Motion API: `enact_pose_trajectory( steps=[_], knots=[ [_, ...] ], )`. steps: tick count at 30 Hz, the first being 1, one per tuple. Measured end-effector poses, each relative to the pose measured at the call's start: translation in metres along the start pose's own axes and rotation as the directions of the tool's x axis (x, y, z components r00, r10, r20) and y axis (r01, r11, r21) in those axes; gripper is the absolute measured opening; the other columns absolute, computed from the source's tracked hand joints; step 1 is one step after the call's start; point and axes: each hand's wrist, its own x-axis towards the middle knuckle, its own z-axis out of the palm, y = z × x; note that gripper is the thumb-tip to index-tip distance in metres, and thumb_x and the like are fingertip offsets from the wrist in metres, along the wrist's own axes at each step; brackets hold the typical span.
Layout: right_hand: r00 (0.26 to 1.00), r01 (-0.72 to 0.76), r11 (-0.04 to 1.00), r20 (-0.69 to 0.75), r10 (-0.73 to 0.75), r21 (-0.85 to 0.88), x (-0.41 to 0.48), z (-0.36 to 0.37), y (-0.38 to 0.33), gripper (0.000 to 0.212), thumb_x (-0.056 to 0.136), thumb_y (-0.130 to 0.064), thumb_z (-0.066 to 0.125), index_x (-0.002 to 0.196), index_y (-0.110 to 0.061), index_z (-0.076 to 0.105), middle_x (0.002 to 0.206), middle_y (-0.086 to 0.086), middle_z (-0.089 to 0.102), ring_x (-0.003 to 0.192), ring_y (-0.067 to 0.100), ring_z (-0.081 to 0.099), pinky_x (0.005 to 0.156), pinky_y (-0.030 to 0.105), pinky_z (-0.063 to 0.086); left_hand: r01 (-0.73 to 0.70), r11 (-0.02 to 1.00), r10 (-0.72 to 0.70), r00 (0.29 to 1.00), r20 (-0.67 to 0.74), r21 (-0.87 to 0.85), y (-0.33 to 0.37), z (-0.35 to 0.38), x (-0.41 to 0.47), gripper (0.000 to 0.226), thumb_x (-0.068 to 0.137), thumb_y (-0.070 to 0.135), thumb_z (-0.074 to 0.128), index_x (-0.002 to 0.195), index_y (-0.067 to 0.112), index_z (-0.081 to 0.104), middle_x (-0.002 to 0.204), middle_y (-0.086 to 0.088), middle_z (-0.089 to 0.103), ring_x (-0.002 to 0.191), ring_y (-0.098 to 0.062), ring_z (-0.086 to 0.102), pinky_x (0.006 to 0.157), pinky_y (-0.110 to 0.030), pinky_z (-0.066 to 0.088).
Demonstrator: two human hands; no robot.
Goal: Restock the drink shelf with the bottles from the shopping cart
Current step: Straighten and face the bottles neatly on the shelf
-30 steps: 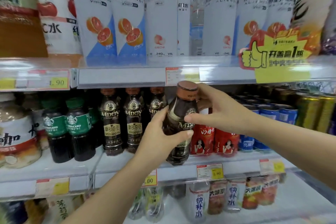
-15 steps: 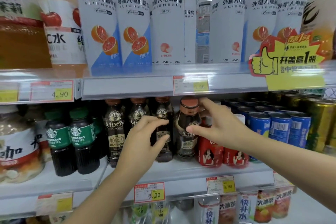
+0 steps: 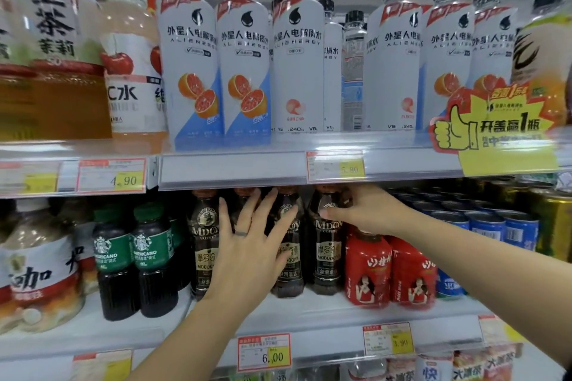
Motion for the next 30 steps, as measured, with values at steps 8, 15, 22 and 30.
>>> enact_pose_trajectory(
  steps=[8,15,22,30],
  knots=[
    [0.986,-0.031,0.999,-0.160,0.037,0.043,0.000,0.013,0.001,0.051,0.079,-0.045,0.068,0.123,-0.023,0.054,0.120,-0.003,0.060,0.112,0.018,0.054,0.086,0.024,0.041,0.029,1.000,-0.029,1.000,0.009,0.001,0.005,0.008,0.006,0.080,0.067,0.050,0.075,0.137,0.027,0.045,0.140,-0.015,0.045,0.132,-0.033,0.033,0.102,-0.071,0.020],
    [0.999,0.004,0.999,-0.048,-0.002,0.042,-0.012,0.010,-0.001,0.054,0.084,-0.040,0.064,0.131,-0.024,0.044,0.128,-0.005,0.055,0.118,0.013,0.050,0.087,0.020,0.036,0.065,0.997,-0.067,0.997,-0.037,-0.041,0.007,0.012,0.004,0.077,0.065,0.049,0.075,0.134,0.028,0.047,0.132,-0.014,0.051,0.127,-0.034,0.036,0.102,-0.072,0.018],
    [0.870,0.141,0.939,-0.413,-0.269,-0.315,-0.057,0.052,-0.029,0.044,0.076,-0.041,0.063,0.117,-0.026,0.056,0.114,-0.007,0.062,0.103,0.016,0.058,0.083,0.028,0.039,0.235,0.928,-0.280,0.952,-0.124,-0.289,-0.026,0.005,-0.026,0.052,0.082,0.041,0.054,0.130,0.022,0.047,0.132,-0.011,0.044,0.129,-0.032,0.035,0.110,-0.059,0.020],
    [0.916,-0.023,0.792,-0.330,-0.227,-0.610,-0.027,0.085,-0.049,0.076,0.056,-0.042,0.082,0.126,-0.031,0.054,0.116,0.015,0.062,0.090,0.032,0.061,0.074,0.038,0.045,0.281,0.898,-0.317,0.947,-0.054,-0.338,-0.051,0.008,-0.032,0.062,0.074,0.032,0.075,0.130,0.021,0.050,0.138,-0.014,0.030,0.130,-0.039,0.030,0.103,-0.057,0.037]
  ],
)
